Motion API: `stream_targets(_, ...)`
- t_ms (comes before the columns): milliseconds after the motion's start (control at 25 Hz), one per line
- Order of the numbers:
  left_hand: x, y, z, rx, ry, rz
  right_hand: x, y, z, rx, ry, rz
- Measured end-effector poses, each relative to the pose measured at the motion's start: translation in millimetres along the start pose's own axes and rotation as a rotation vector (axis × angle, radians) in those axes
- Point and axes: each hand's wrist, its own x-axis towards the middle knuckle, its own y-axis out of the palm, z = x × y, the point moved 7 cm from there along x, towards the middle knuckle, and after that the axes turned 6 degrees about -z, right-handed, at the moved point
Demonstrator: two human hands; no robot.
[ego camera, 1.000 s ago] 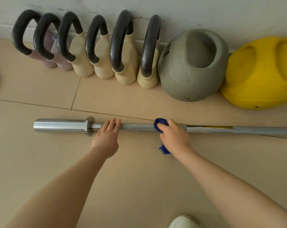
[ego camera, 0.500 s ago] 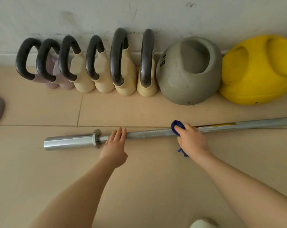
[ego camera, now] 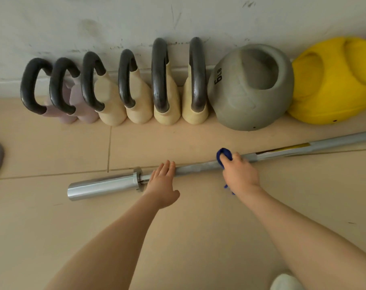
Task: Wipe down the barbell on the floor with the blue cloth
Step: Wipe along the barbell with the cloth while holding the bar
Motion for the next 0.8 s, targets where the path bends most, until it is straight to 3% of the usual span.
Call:
stream_targets(120,3.5,-16.0,8.8,-0.115,0.071,-0.025,-1.8,0.8,37.8,0.056,0.006,0.042)
stream_targets(280,-6.0,-33.4,40.3,0.198,0.064,-0.212,-23.2,11.4,117.6,0.027,-0.393,-0.006)
stream_targets(320,-10.1,-35.3,49.3,0.269,0.047,-0.239,-18.3,8.0,111.9,0.005,-0.375,-0.05)
stream_targets(440,-17.8,-35.1,70.0,0.323,0.028,-0.242,-3.8,6.6,68.8,0.052,0.044,-0.043)
stream_targets(480,-17.6,-34.8,73.2,0.307,0.036,-0.239,-6.5,8.0,75.7,0.091,0.103,-0.007)
stream_targets(680,-13.0,-37.0,74.8,0.284,0.07,-0.3,-52.0,15.3,194.4,0.216,-0.25,0.085)
stream_targets(800,-8.5,-43.4,76.5,0.275,0.06,-0.296,-46.6,16.7,179.5,0.152,-0.312,0.015)
